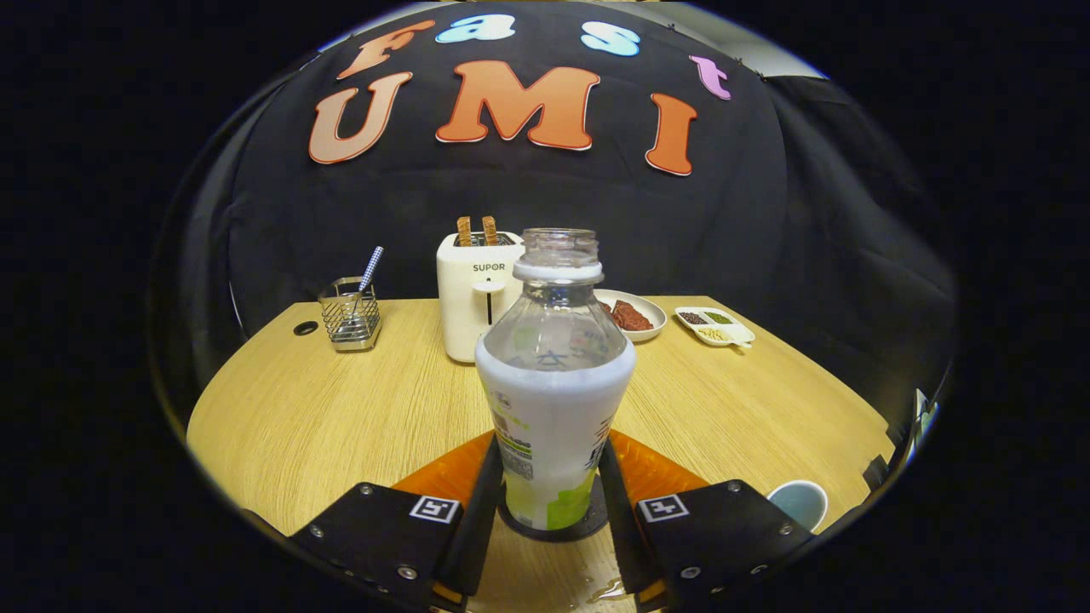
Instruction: Take the bottle from table, then pour the juice into the cup, finally place the bottle on the coaster
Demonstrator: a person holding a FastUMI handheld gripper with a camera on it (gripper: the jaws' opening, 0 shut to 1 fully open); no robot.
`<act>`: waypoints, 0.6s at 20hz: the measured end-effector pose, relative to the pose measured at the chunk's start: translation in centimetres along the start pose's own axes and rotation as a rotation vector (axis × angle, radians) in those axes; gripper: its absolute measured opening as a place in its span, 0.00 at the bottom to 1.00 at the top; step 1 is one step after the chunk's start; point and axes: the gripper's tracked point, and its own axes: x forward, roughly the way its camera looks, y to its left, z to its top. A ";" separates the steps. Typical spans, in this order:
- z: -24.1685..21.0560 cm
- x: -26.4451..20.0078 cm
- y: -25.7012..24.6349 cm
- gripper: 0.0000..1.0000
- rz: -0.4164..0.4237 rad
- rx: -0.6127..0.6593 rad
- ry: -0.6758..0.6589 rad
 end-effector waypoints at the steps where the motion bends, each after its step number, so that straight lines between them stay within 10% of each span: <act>1: 0.0 0.0 -0.1 0.63 -0.001 0.016 -0.004; 5: -0.5 -0.1 -0.3 0.71 0.000 0.054 -0.004; 8: -1.2 -0.8 -0.2 0.98 0.016 0.050 0.024; 12: 0.8 -3.4 0.1 0.98 0.044 0.042 -0.045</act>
